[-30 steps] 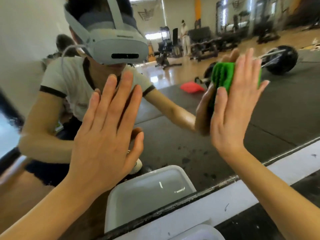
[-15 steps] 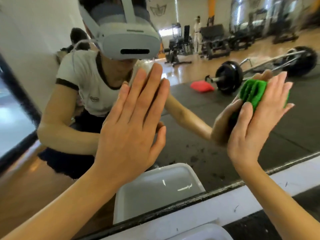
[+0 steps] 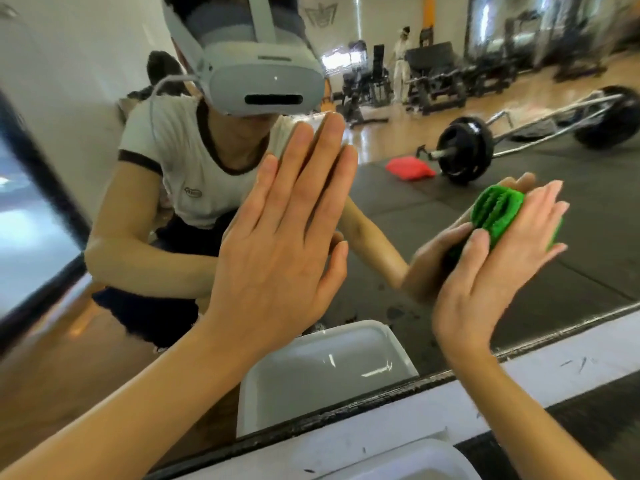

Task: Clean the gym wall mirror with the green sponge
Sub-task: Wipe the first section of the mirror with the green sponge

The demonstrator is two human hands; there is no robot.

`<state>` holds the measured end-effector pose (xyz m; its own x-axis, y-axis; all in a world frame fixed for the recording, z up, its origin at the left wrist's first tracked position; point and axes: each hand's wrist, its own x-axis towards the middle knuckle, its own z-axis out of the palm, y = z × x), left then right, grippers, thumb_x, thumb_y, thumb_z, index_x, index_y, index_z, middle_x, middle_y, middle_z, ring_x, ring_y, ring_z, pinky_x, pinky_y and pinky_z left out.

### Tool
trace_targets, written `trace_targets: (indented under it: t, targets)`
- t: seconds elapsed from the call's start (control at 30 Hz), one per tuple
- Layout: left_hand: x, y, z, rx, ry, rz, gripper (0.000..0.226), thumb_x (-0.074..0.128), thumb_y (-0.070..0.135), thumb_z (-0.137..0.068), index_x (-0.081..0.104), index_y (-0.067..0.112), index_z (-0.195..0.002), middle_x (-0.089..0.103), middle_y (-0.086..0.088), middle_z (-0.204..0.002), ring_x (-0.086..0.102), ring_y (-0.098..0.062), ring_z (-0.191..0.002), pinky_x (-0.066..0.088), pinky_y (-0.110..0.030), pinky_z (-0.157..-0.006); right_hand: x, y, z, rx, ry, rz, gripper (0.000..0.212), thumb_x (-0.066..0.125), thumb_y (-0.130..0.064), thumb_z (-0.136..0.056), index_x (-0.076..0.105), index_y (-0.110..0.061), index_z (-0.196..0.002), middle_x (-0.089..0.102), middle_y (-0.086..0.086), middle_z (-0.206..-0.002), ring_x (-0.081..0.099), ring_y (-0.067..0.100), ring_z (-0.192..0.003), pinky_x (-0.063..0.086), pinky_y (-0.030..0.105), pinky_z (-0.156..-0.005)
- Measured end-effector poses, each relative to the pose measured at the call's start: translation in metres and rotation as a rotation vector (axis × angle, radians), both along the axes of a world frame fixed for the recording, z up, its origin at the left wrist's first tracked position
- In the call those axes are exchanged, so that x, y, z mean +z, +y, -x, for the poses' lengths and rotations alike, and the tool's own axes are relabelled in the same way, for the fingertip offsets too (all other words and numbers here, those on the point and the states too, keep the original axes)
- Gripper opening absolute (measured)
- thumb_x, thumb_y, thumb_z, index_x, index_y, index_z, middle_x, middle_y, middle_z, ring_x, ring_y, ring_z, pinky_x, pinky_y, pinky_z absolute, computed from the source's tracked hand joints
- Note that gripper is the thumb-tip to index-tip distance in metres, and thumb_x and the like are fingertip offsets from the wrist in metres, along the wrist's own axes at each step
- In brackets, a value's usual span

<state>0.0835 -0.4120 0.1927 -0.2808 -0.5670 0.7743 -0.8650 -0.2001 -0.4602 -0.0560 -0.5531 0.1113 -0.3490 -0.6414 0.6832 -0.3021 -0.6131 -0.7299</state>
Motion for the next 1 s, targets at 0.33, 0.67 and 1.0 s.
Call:
trace_targets:
  t: [0.33,0.67,1.0]
  targets:
    - [-0.006,0.053,-0.027,-0.069,0.075,-0.082,0.066,0.047,0.014,-0.097,0.022,0.002,-0.157,0.016,-0.014,-0.166,0.000,-0.023,-0.156,-0.001,-0.039,-0.127,-0.054,0.017,-0.011,0.058,0.557,0.498,0.055,0.030,-0.027,-0.106,0.017,-0.014,-0.158,0.005,0.001,-0.169,0.004,0.019,-0.155,-0.004,0.048,-0.124]
    - [-0.023,0.102,-0.082,0.041,0.164,-0.042,0.067,0.033,0.039,-0.104,0.013,0.005,-0.158,-0.014,0.005,-0.169,-0.010,-0.018,-0.156,-0.006,-0.037,-0.127,-0.053,0.101,-0.082,0.161,0.601,0.583,0.060,0.027,-0.025,-0.108,0.000,-0.017,-0.161,-0.008,-0.002,-0.169,-0.003,0.018,-0.156,-0.006,0.045,-0.125]
    - [-0.027,0.101,-0.085,0.071,0.127,-0.019,0.080,0.043,0.028,-0.098,-0.003,0.012,-0.162,-0.017,0.001,-0.168,-0.010,-0.021,-0.156,-0.006,-0.038,-0.127,-0.011,0.080,-0.072,0.119,0.016,-0.217,0.053,0.022,-0.016,-0.104,0.029,0.008,-0.151,0.017,0.023,-0.164,0.008,0.042,-0.153,-0.002,0.065,-0.120]
